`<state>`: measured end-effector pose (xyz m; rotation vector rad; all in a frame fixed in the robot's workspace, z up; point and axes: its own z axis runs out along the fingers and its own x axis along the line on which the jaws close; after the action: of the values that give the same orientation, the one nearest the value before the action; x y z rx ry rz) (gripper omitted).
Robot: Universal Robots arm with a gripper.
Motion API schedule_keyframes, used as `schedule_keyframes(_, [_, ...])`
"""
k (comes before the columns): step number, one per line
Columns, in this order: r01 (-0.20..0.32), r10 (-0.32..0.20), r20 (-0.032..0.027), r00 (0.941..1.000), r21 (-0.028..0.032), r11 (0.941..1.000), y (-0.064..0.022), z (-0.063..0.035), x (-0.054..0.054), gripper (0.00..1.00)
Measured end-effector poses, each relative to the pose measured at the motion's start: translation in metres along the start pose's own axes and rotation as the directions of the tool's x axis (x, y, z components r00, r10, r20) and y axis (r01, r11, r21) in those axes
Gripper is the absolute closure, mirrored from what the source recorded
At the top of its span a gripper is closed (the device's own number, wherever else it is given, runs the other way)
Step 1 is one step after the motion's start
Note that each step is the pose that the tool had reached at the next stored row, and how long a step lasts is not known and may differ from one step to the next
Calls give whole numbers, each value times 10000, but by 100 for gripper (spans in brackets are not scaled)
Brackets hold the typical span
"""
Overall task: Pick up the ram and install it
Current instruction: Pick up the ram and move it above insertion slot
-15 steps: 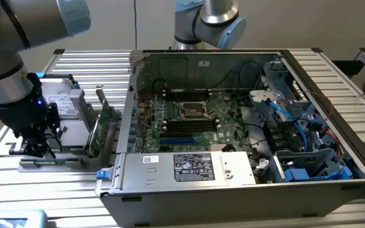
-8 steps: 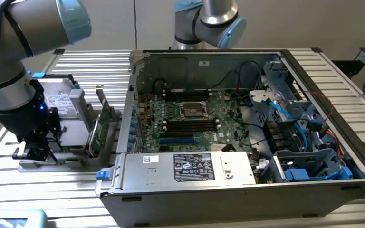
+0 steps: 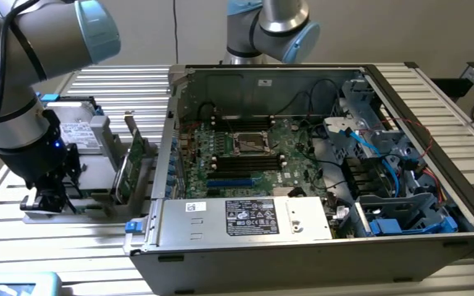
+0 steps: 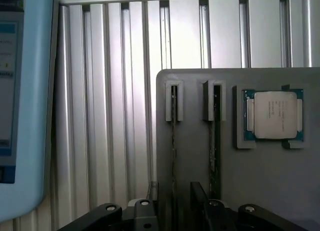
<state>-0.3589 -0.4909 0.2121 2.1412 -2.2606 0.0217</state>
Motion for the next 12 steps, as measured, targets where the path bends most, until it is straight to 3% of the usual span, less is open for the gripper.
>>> schedule_keyframes(12, [0, 0, 1, 10000, 1, 10000, 11, 84, -6, 62])
